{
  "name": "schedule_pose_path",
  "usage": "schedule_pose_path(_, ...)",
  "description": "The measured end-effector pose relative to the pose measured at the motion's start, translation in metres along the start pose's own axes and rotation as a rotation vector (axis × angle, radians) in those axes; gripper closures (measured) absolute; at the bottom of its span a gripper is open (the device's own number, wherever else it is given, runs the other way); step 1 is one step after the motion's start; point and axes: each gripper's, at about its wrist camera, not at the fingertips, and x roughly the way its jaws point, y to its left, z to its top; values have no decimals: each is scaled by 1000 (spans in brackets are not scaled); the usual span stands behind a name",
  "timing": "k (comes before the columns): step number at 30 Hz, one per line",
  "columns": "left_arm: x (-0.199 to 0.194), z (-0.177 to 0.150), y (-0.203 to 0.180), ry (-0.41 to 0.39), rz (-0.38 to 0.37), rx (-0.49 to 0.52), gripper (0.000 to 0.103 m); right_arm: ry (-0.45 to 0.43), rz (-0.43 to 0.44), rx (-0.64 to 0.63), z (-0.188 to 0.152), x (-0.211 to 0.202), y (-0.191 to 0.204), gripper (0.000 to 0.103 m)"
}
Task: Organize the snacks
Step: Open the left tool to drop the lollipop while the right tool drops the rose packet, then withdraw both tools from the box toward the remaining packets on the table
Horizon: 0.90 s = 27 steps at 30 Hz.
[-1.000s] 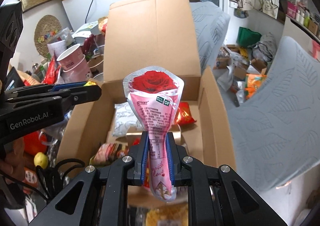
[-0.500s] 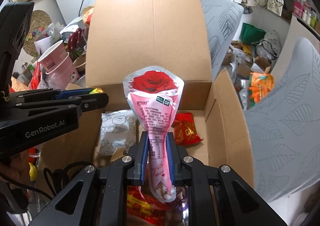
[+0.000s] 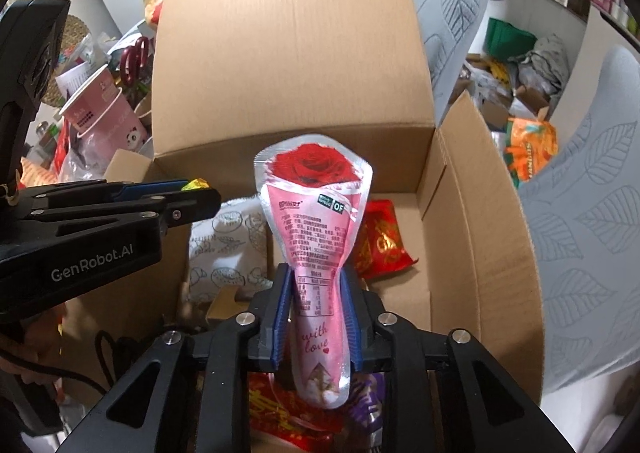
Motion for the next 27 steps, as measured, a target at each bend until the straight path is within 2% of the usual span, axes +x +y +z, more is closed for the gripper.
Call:
schedule_pose_path(3,3,-2,-2,11,39,8,78,2,-6,8,-1,-1,0,73)
schedule_pose_path(4,3,-2,-3,3,51,14,78,4,-9,8,-2,-1,0,69)
schedule_pose_path(7,-4,-3,-8,-35,96,40,78,0,-23,-2,-2,-4,2,69)
schedule_pose_path(10,-10,-4,-12,-47,113,58,77,-6,-35,-15,-3,-8,4,68)
schedule_pose_path(11,-12,-4,-13,-49,115,60,77,-8,-39,-18,-3,-9,5,62)
schedule_pose_path(15,-24,-4,-17,-58,138,70,75,-24,-51,-19,-4,-19,8,61)
schedule_pose_path(16,-27,-4,-18,-59,143,72,64,-27,-54,-18,-5,-22,8,61)
schedule_pose_path(17,-30,-6,-20,-64,144,70,45,-31,-57,-16,-6,-25,8,60)
schedule_pose_path(19,-38,-6,-21,-79,142,71,22,-40,-63,-8,-8,-34,7,53)
schedule_pose_path(27,-75,-13,-29,-140,137,66,22,-97,-87,14,-13,-71,3,52)
